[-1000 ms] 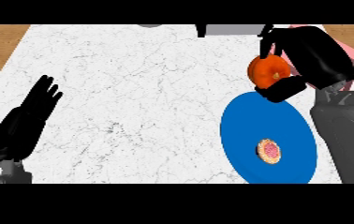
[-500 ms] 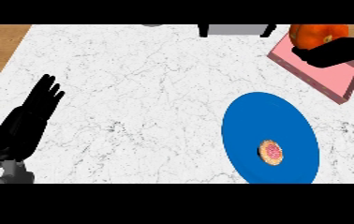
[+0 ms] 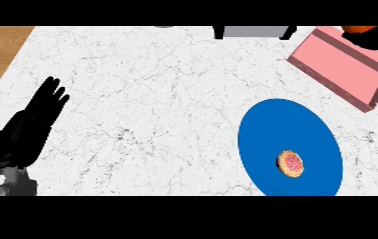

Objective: Pick the squash from the plate and place it in the cardboard box

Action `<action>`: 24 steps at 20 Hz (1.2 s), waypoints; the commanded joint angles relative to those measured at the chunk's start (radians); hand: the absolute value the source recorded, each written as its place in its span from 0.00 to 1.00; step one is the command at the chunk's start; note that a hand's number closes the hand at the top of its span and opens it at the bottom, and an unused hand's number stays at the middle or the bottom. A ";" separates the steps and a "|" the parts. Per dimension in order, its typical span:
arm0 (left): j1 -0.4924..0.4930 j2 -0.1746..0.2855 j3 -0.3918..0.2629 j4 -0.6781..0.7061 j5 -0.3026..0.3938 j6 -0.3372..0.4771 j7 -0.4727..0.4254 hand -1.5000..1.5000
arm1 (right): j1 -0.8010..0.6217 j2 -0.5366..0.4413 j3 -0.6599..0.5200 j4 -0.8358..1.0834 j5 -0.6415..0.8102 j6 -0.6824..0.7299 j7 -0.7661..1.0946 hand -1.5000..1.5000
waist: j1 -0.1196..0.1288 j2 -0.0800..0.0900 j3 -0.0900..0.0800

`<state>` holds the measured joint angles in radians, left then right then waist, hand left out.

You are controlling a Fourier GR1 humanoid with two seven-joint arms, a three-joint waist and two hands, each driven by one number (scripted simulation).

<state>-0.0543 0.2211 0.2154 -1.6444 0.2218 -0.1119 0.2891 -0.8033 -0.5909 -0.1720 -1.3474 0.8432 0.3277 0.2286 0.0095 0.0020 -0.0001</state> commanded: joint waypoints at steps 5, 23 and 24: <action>-0.042 -0.017 -0.012 0.026 -0.023 0.021 0.006 0.50 | -0.052 -0.002 -0.016 0.340 0.053 -0.211 -0.228 1.00 | 0.006 0.003 0.000; -0.041 -0.014 -0.009 0.048 -0.022 -0.014 -0.022 0.50 | -0.118 -0.028 -0.082 0.973 0.064 -0.269 -0.461 0.00 | 0.025 0.014 0.002; -0.030 -0.024 -0.013 0.034 -0.024 -0.003 -0.014 0.50 | -0.100 -0.053 -0.104 0.979 0.042 -0.279 -0.526 0.00 | 0.020 0.011 0.002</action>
<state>-0.0723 0.2027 0.2023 -1.6257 0.2006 -0.1202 0.2773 -0.9138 -0.6184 -0.2505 -0.4602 0.9055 0.0600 -0.1793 0.0304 0.0120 0.0013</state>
